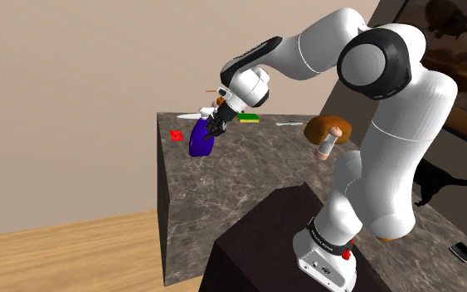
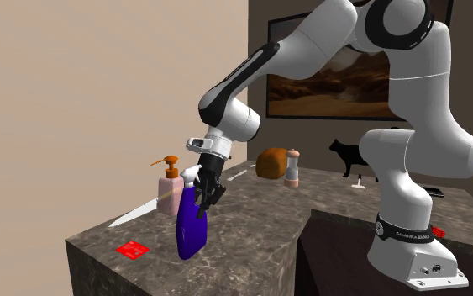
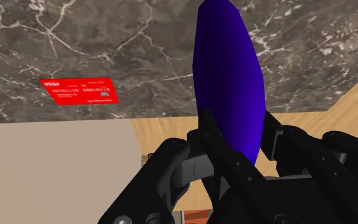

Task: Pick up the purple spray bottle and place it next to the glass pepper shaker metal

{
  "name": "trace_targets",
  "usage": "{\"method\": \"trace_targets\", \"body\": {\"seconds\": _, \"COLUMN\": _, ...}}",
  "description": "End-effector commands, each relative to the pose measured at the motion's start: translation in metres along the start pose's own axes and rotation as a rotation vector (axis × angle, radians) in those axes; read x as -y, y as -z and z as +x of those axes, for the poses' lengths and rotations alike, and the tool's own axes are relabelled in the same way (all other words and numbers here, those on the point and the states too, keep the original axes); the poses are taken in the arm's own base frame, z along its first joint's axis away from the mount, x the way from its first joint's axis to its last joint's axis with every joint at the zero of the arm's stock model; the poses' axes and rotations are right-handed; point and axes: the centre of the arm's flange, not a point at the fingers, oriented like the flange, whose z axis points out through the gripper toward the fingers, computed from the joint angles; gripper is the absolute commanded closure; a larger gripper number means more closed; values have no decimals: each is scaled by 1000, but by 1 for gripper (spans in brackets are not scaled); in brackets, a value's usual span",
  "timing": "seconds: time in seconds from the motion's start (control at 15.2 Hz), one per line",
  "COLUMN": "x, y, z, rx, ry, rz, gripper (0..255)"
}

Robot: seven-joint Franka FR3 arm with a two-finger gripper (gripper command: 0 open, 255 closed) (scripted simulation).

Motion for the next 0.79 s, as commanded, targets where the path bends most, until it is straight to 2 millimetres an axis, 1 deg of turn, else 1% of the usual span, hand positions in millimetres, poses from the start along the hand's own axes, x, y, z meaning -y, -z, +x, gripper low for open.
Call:
{"method": "trace_targets", "body": {"seconds": 0.0, "x": 0, "y": 0, "z": 0, "rx": 0, "ry": 0, "rz": 0, "gripper": 255}}
{"method": "trace_targets", "body": {"seconds": 0.26, "x": 0, "y": 0, "z": 0, "rx": 0, "ry": 0, "rz": 0, "gripper": 255}}
{"method": "trace_targets", "body": {"seconds": 0.73, "x": 0, "y": 31, "z": 20, "rx": 0, "ry": 0, "rz": 0, "gripper": 255}}
